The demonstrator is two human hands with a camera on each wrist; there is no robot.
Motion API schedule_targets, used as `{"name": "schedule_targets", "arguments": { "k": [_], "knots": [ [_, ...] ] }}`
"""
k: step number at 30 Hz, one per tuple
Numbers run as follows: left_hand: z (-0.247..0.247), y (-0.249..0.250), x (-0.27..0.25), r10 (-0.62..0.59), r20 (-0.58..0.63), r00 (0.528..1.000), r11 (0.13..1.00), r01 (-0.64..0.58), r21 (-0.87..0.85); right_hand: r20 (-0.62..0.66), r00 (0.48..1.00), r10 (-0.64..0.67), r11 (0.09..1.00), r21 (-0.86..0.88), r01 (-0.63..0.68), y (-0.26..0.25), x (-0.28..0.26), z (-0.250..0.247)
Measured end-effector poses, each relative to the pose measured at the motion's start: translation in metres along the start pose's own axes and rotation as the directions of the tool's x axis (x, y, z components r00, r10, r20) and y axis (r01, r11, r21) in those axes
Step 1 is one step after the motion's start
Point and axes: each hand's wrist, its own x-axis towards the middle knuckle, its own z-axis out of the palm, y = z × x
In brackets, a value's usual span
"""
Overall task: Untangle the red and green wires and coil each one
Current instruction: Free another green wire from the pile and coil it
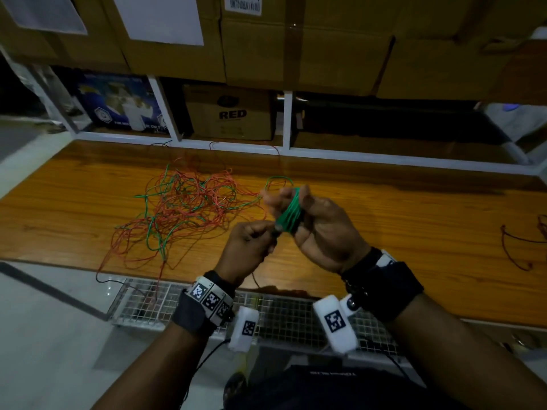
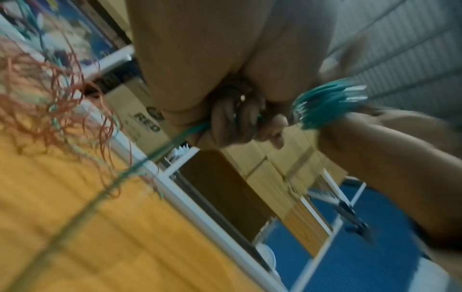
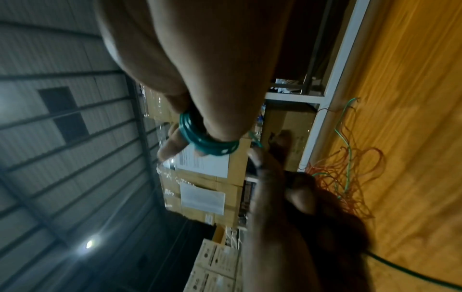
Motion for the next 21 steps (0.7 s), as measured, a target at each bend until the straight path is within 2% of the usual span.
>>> {"name": "schedule_targets", "arguments": {
  "k": [2,3,4,5,6,7,8,9,10,11,12,13,14,15,17,21],
  "knots": [
    [0.003,-0.003,-0.007,-0.055,0.076,0.996,0.998,0.053,0.035,-0.104,0.983,-0.150,0.989,0.000,0.151,-0.006,0.013,-0.012],
    [0.004,-0.004,-0.010,-0.061,0.099,0.993,0.997,0.055,0.057,-0.148,0.963,-0.225,0.972,-0.110,0.210,-0.009,0.020,-0.021],
    [0.004,-0.003,-0.013,-0.062,0.101,0.993,0.996,0.055,0.067,-0.193,0.935,-0.299,0.918,-0.324,0.227,-0.010,0.024,-0.031],
    [0.002,-0.003,-0.014,-0.058,0.082,0.995,0.996,0.052,0.075,-0.218,0.899,-0.379,0.778,-0.601,0.183,-0.011,0.027,-0.041],
    [-0.001,-0.001,-0.015,-0.045,0.068,0.997,0.995,0.039,0.089,-0.205,0.871,-0.446,0.541,-0.837,0.080,-0.011,0.027,-0.049],
    [-0.003,0.001,-0.015,-0.028,0.061,0.998,0.992,0.020,0.128,-0.160,0.870,-0.466,0.261,-0.965,-0.038,-0.012,0.026,-0.055],
    [-0.006,0.004,-0.014,-0.010,0.062,0.998,0.983,-0.001,0.184,-0.125,0.906,-0.405,0.020,-0.992,-0.128,-0.013,0.023,-0.057],
    [-0.009,0.007,-0.013,0.008,0.065,0.998,0.970,-0.023,0.242,-0.118,0.954,-0.274,-0.138,-0.977,-0.160,-0.013,0.018,-0.058],
    [-0.013,0.010,-0.011,0.028,0.067,0.997,0.957,-0.046,0.286,-0.123,0.987,-0.099,-0.187,-0.972,-0.140,-0.011,0.012,-0.059],
    [-0.017,0.013,-0.009,0.054,0.069,0.996,0.946,-0.074,0.316,-0.130,0.987,0.095,-0.120,-0.986,-0.118,-0.007,0.006,-0.062],
    [-0.021,0.015,-0.007,0.077,0.076,0.994,0.936,-0.098,0.338,-0.127,0.951,0.282,0.021,-0.990,-0.139,-0.003,-0.001,-0.061],
    [-0.025,0.018,-0.005,0.093,0.084,0.992,0.926,-0.117,0.358,-0.104,0.908,0.407,0.173,-0.967,-0.189,0.002,-0.009,-0.060],
    [-0.029,0.020,-0.003,0.106,0.093,0.990,0.917,-0.134,0.375,-0.076,0.879,0.471,0.306,-0.920,-0.244,0.008,-0.015,-0.059],
    [-0.032,0.022,0.000,0.118,0.100,0.988,0.910,-0.148,0.388,-0.044,0.869,0.492,0.405,-0.872,-0.274,0.014,-0.019,-0.060],
    [-0.034,0.025,0.003,0.150,0.120,0.981,0.903,-0.185,0.388,0.053,0.859,0.509,0.545,-0.792,-0.274,0.022,-0.023,-0.059],
    [-0.020,0.024,0.010,0.183,0.116,0.976,0.948,-0.207,0.241,0.296,0.787,0.541,0.719,-0.649,-0.250,0.015,-0.020,-0.047]
  ]
}}
